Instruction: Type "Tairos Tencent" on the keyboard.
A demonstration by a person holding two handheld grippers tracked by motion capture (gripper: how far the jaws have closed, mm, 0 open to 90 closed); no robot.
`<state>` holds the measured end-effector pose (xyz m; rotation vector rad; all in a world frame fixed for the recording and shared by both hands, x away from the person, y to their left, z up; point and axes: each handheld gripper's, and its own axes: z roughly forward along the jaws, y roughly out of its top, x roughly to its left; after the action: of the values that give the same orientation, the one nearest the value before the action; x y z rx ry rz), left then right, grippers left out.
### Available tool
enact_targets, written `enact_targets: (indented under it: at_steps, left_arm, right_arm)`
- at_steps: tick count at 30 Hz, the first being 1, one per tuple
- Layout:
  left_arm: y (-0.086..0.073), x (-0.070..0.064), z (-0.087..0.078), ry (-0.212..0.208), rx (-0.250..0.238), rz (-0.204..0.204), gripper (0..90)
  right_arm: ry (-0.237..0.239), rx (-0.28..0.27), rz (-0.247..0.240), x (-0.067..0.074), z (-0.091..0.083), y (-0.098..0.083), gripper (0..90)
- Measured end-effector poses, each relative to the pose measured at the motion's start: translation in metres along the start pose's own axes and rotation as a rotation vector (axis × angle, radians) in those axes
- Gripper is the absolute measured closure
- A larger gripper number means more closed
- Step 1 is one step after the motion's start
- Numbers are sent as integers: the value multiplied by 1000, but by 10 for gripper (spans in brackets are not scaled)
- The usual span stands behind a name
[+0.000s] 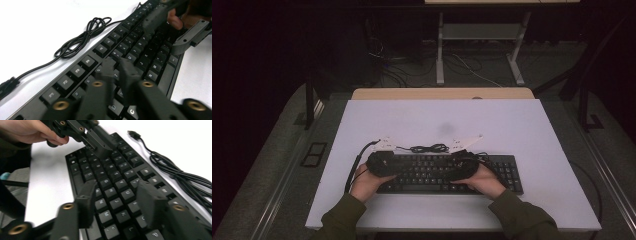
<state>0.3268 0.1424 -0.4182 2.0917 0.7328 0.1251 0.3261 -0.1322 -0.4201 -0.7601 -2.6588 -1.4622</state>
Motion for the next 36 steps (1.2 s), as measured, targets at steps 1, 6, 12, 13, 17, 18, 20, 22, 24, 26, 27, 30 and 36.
enact_targets:
  at_steps: [1, 6, 12, 13, 17, 18, 20, 22, 24, 26, 27, 30, 36]
  left_arm:
    - [1, 0, 1, -1, 1, 4, 877]
    - [4, -3, 8, -5, 10, 9, 894]
    - [5, -3, 15, -9, 35, 22, 894]
    - [5, -4, 17, -8, 39, 21, 894]
    - [4, -4, 22, -12, 58, 24, 894]
    - [4, -4, 23, -12, 64, 32, 894]
    - [3, -5, 25, -7, 74, 34, 894]
    - [2, -5, 28, -1, 85, 33, 894]
    - [2, -5, 29, -4, 85, 30, 894]
    - [2, -5, 28, -2, 101, 44, 895]
    - [1, -5, 30, 1, 98, 38, 895]
    - [2, -5, 30, -2, 107, 46, 896]
    - [3, -5, 23, -5, 78, 31, 895]
  right_arm:
    - [-10, -2, 2, 0, -1, 0, 449]
    - [-29, -11, 9, -4, -7, -3, 369]
    - [-38, -19, 16, -6, -16, -5, 339]
    - [-39, -20, 16, -6, -16, -6, 336]
    - [-45, -24, 18, -7, -21, -8, 327]
    - [-47, -27, 17, -8, -22, -8, 326]
    - [-50, -32, 21, -8, -24, -9, 324]
    - [-54, -33, 25, -9, -26, -10, 323]
    - [-59, -35, 26, -9, -29, -11, 321]
    - [-66, -44, 32, -10, -33, -11, 320]
    - [-69, -48, 29, -11, -34, -11, 320]
    - [-79, -53, 32, -12, -41, -13, 319]
    - [-98, -74, 46, -16, -51, -17, 314]
